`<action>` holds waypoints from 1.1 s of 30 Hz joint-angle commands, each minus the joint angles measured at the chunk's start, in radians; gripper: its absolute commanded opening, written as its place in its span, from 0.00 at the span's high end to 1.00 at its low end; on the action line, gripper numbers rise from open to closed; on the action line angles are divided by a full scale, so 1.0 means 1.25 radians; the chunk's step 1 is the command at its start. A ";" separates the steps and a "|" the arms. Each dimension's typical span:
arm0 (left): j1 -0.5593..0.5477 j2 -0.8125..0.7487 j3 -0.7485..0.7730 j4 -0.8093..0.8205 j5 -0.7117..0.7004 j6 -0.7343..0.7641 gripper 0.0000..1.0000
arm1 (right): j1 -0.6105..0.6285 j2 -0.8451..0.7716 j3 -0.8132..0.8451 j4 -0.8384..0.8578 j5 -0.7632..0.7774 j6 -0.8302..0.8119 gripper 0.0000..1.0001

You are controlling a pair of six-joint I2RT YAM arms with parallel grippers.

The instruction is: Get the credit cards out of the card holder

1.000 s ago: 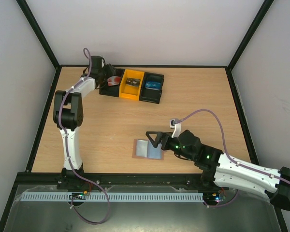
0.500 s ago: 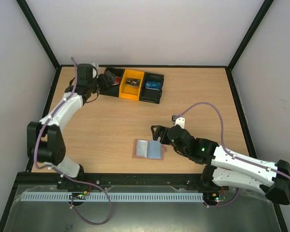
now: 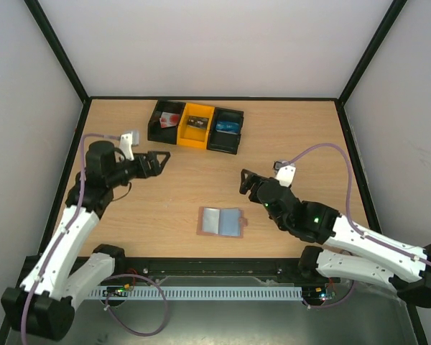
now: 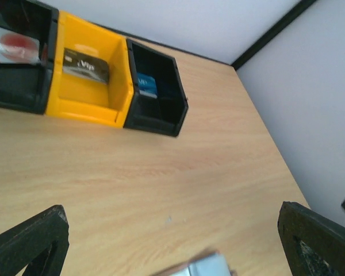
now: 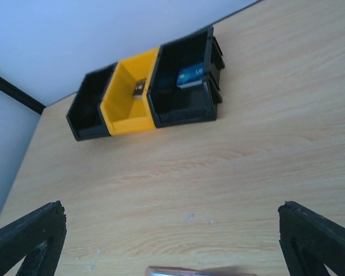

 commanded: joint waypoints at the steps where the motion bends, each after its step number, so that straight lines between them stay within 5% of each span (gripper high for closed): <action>1: -0.005 -0.089 -0.069 -0.069 0.050 0.025 0.00 | 0.004 -0.038 0.033 -0.025 0.062 -0.035 0.02; 13: -0.007 -0.317 -0.106 -0.068 0.112 -0.025 0.00 | 0.004 -0.167 -0.027 0.067 -0.049 -0.062 0.02; 33: -0.007 -0.286 -0.147 -0.075 0.096 -0.040 0.00 | 0.004 -0.316 -0.132 0.078 -0.032 0.000 0.02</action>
